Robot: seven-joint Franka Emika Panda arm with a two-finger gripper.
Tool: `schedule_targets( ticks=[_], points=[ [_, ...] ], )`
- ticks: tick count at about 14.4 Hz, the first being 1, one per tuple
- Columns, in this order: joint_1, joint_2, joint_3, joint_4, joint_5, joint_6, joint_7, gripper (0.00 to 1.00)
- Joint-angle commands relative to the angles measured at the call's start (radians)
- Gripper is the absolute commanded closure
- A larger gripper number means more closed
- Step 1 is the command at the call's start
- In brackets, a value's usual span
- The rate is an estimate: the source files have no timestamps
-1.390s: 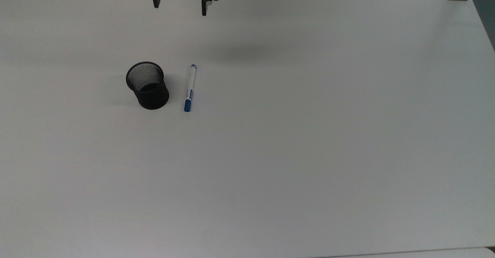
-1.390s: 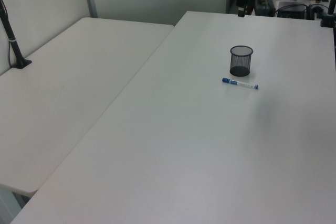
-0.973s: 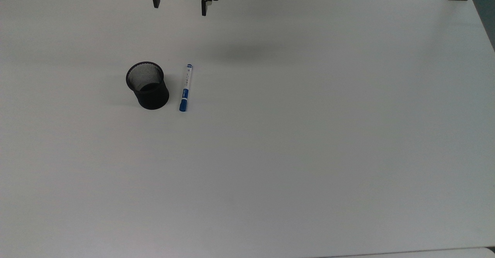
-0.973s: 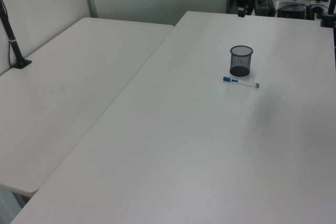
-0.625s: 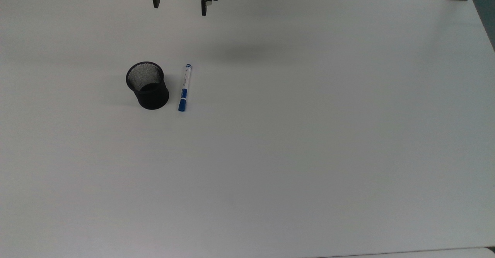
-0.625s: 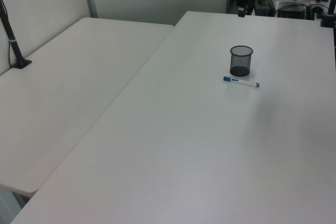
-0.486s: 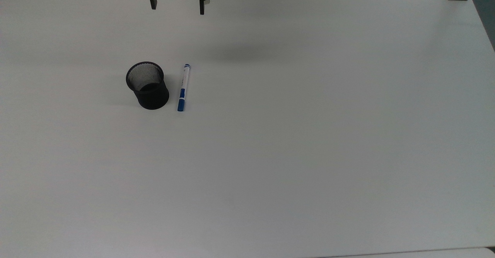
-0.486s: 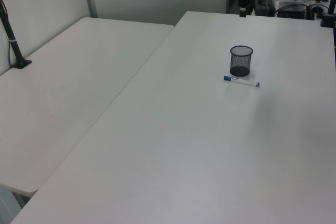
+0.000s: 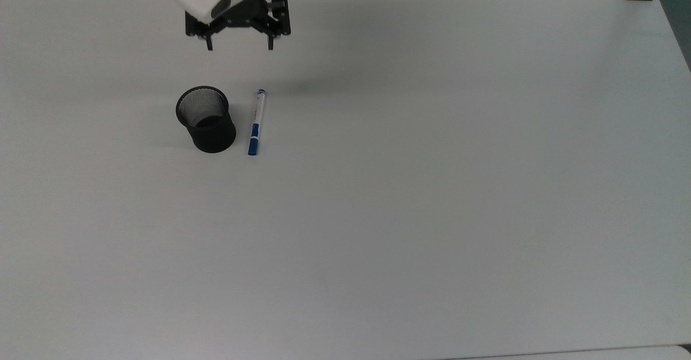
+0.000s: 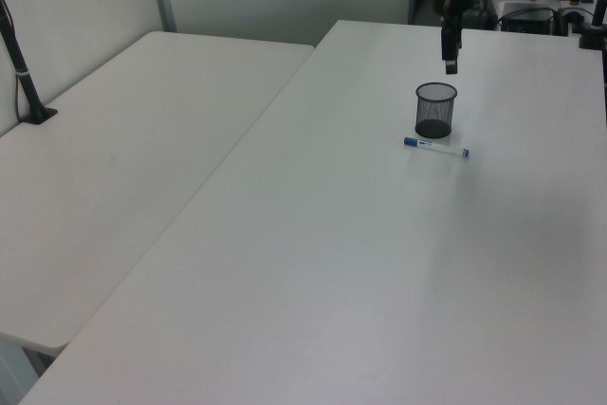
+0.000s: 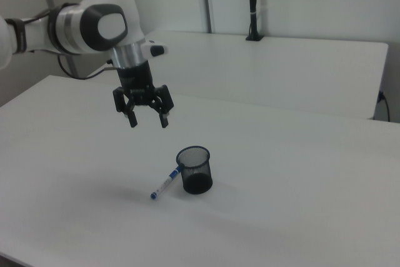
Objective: Insert the marker
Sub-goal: 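Lower the open gripper down onto the blue-capped white marker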
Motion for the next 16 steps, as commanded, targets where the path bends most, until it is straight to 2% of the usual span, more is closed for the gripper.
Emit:
schedule_targets(
  ticks=[1,6,16],
  points=[
    [0.014,0.044,0.007,-0.105,-0.019,0.204,0.161,0.00],
    [0.037,0.218,0.008,-0.105,-0.019,0.425,0.337,0.01],
    [0.003,0.305,0.000,-0.105,-0.021,0.562,0.342,0.24]
  ],
)
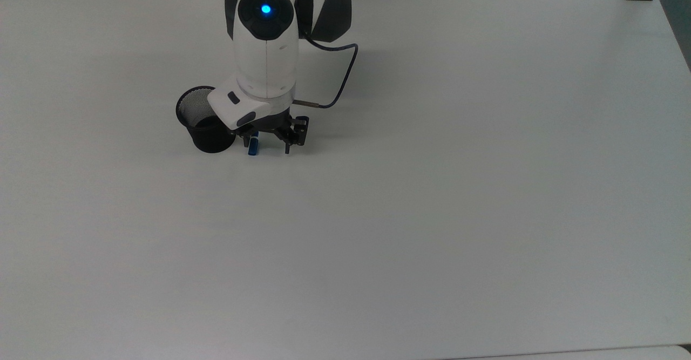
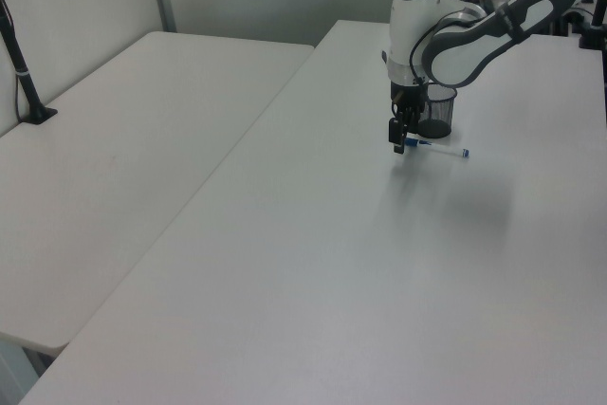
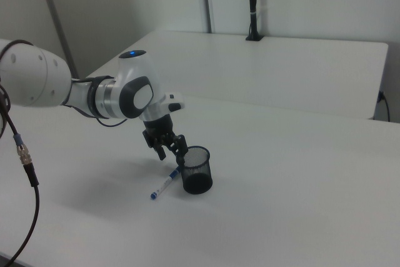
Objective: Insert the marker
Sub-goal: 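Lower the open gripper down onto the blue-capped white marker, then close the gripper on the marker and lift it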
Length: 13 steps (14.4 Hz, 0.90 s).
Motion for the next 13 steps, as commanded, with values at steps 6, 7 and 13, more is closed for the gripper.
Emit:
schedule_targets(
  ticks=[6,7,13],
  points=[
    [-0.022,0.031,-0.008,-0.007,-0.027,0.050,0.020,0.57],
    [-0.022,0.033,-0.008,-0.007,-0.027,0.050,0.020,0.74],
    [-0.011,-0.022,-0.004,-0.003,-0.017,0.027,0.030,1.00]
  ],
)
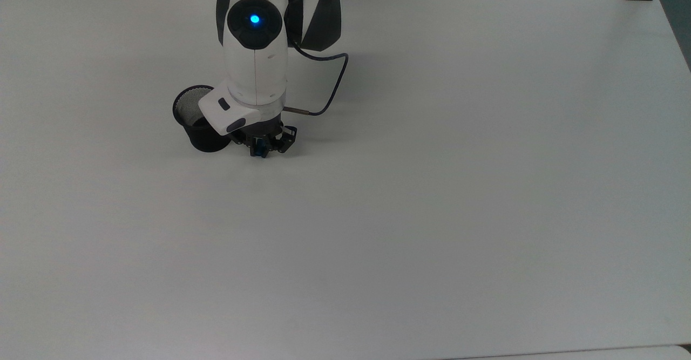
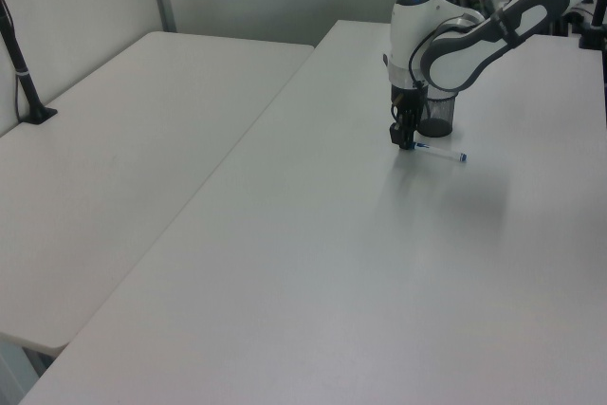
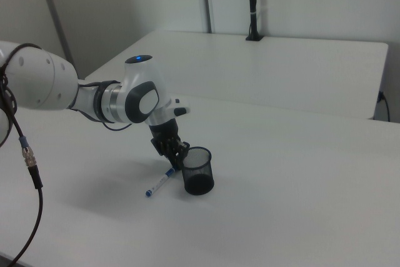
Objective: Insert the marker
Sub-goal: 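Close the gripper on the marker and lift it, then raise the marker upright and move it over the black mesh cup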
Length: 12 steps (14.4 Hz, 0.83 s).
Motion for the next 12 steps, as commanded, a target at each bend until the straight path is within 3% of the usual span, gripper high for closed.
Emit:
schedule_targets(
  ticks=[1,3,5,8,12],
  points=[
    [0.007,-0.094,0.009,-0.004,-0.008,-0.039,0.030,1.00],
    [0.004,-0.189,0.015,0.003,0.000,-0.076,0.036,1.00],
    [-0.013,-0.273,0.015,0.005,0.055,-0.079,0.024,1.00],
    [-0.082,-0.359,0.015,-0.013,0.066,-0.064,-0.034,1.00],
    [-0.196,-0.413,0.011,-0.151,0.070,0.169,-0.166,1.00]
  ],
)
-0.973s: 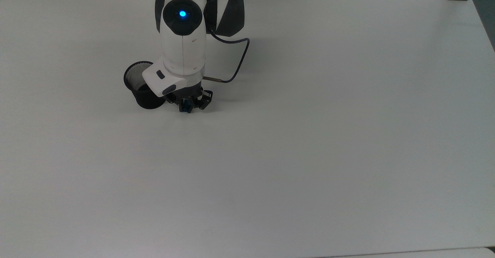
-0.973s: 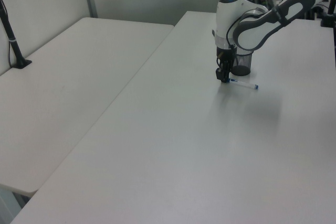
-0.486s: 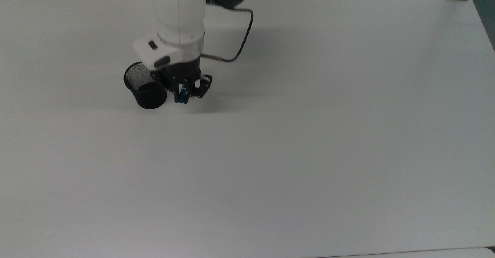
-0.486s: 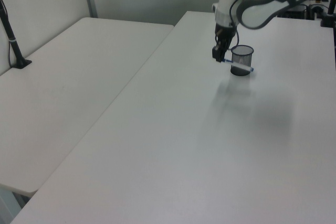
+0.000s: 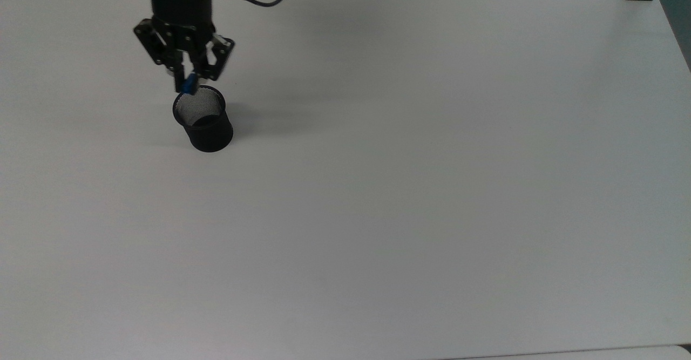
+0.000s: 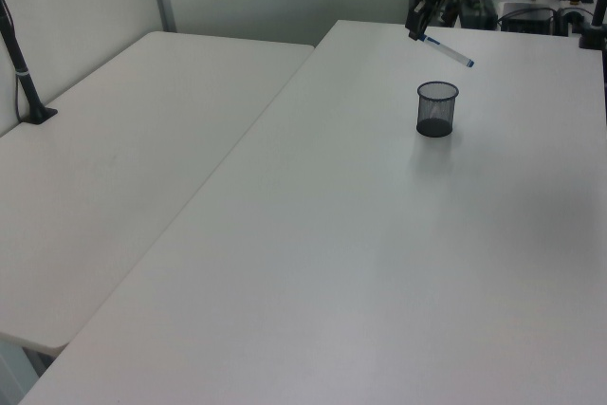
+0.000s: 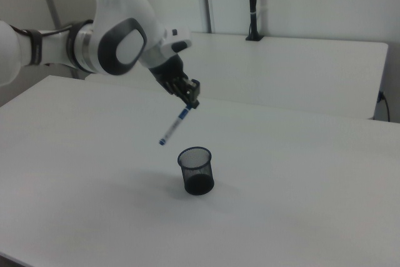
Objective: Insert the marker
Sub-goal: 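Raise the marker upright and move it over the black mesh cup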
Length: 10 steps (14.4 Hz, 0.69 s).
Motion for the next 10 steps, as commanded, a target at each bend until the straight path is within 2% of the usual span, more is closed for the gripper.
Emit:
schedule_targets(
  ticks=[1,3,6,8,10],
  points=[
    [-0.088,-0.043,0.006,-0.155,0.023,0.254,-0.111,1.00],
    [-0.123,-0.033,0.007,-0.232,0.023,0.472,-0.149,1.00],
    [-0.111,0.015,0.018,-0.246,0.023,0.568,-0.132,1.00],
    [-0.107,0.033,0.030,-0.294,0.023,0.692,-0.099,1.00],
    [-0.075,0.041,0.032,-0.319,0.023,0.751,-0.065,1.00]
  ],
)
